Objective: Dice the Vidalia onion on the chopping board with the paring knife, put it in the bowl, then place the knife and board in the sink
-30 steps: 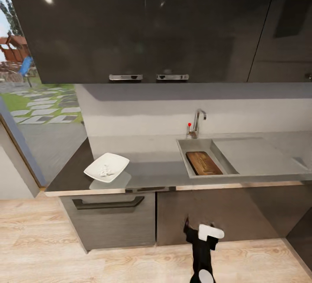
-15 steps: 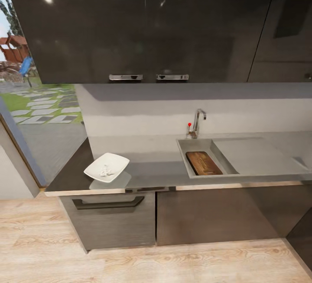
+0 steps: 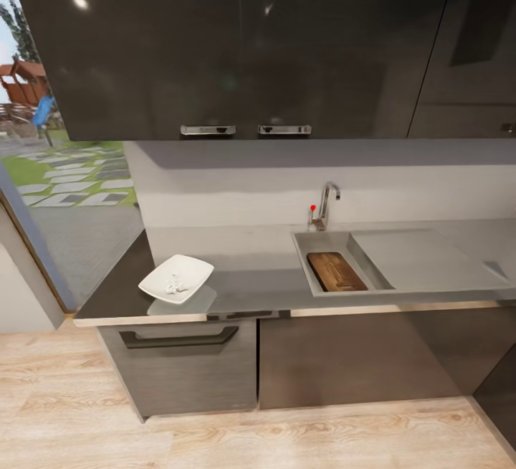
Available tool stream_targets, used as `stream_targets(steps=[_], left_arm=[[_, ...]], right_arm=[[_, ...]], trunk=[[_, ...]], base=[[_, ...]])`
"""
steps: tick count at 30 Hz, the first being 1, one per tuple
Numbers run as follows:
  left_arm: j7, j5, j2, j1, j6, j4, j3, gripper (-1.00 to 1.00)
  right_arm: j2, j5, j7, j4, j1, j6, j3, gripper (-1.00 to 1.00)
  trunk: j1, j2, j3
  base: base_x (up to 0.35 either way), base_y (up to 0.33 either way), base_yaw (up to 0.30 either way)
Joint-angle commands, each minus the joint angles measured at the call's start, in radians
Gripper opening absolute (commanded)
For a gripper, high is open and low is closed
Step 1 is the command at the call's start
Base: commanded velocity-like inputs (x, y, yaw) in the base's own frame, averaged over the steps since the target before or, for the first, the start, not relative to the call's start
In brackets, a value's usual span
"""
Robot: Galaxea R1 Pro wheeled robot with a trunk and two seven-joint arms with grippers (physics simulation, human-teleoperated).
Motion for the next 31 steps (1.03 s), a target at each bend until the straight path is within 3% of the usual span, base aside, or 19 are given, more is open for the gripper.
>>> stream_targets(steps=[1, 4, 7, 24, 31], left_arm=[[0.008, 0.007, 0.002, 0.000, 0.021, 0.006, -0.008, 1.00], [0.031, 0.007, 0.004, -0.002, 0.147, 0.058, -0.006, 1.00], [0.045, 0.006, 0.002, -0.004, 0.208, 0.093, -0.007, 1.00], [0.043, 0.003, 0.006, -0.005, 0.222, 0.348, -0.013, 1.00], [0.042, 0.002, 0.006, -0.005, 0.221, 0.378, -0.012, 1.00]], right_arm=[[0.000, -0.041, -0.001, -0.001, 0.000, 0.004, 0.008, 1.00], [0.002, -0.137, -0.003, -0.002, 0.001, 0.015, 0.008, 1.00], [0.003, -0.169, -0.002, -0.002, 0.001, 0.018, 0.008, 1.00], [0.005, -0.178, 0.000, -0.023, 0.001, 0.005, 0.011, 1.00], [0.006, -0.178, 0.000, -0.024, 0.001, 0.006, 0.011, 1.00]], trunk=[[0.001, -0.002, -0.002], [0.001, -0.002, -0.001], [0.001, -0.002, -0.001], [0.001, -0.002, -0.001], [0.001, -0.002, -0.001]], base=[[0.000, 0.000, -0.006], [0.000, 0.000, -0.002], [0.000, 0.000, 0.000], [0.000, 0.000, 0.000], [0.000, 0.000, 0.000]])
